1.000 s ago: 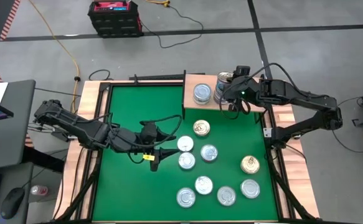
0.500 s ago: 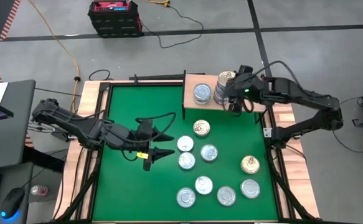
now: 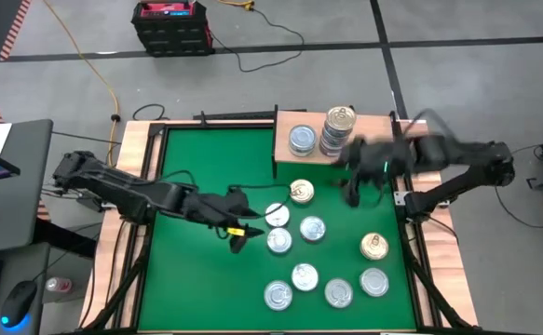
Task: Stack canned seafood by type on shelf
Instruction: Put the blue tuna can on the shelf
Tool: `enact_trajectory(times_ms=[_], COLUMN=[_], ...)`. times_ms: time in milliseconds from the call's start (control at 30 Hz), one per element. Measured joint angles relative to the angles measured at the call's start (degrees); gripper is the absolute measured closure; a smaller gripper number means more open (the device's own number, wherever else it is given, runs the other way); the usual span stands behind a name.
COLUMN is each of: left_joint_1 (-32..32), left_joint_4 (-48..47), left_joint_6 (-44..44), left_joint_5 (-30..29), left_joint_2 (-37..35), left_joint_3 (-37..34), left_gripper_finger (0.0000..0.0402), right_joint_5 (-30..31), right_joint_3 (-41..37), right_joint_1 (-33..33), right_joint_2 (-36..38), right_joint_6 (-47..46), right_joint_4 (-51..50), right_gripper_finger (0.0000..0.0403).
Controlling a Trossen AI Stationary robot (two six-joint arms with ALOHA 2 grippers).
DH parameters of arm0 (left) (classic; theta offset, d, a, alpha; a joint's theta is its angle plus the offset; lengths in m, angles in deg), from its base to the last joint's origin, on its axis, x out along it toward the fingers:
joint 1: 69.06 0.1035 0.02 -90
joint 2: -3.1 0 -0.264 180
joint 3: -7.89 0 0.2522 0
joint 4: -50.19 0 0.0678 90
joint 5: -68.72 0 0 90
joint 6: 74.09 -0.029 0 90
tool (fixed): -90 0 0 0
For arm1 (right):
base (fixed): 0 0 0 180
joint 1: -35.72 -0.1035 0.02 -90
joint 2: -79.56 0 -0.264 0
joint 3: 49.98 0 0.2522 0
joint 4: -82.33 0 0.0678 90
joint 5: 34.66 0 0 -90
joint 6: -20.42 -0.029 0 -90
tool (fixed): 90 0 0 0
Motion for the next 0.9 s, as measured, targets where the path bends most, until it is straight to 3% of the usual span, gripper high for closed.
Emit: enact_trajectory(times_ms=[167,333,433,633,900], left_joint_1=[5.3,10.9,13.6,16.8,17.6], left_joint_4=[7.8,9.9,14.7,13.5,10.6], left_joint_6=[8.9,18.3,20.3,24.0,19.8], left_joint_5=[0.8,4.4,7.1,7.9,6.5], left_joint_2=[4.9,10.4,14.8,19.5,19.6], left_joint_3=[-10.1,-11.8,-11.8,-10.5,-10.1], left_gripper_finger=[0.015,0.015,0.015,0.0161,0.0262], right_joint_5=[8.2,14.5,16.6,22.3,29.9], right_joint_3=[-16.6,-27.8,-29.5,-29.5,-29.1], right_joint_1=[-11.9,-21.3,-25.5,-33.1,-39.3], right_joint_2=[0.7,-0.9,-3.0,-6.0,-9.0], right_joint_6=[-14.0,-28.5,-34.1,-43.8,-49.7], right_joint_4=[15.5,32.0,34.4,37.4,38.7], right_gripper_finger=[0.0142,0.0151,0.0158,0.0178,0.0206])
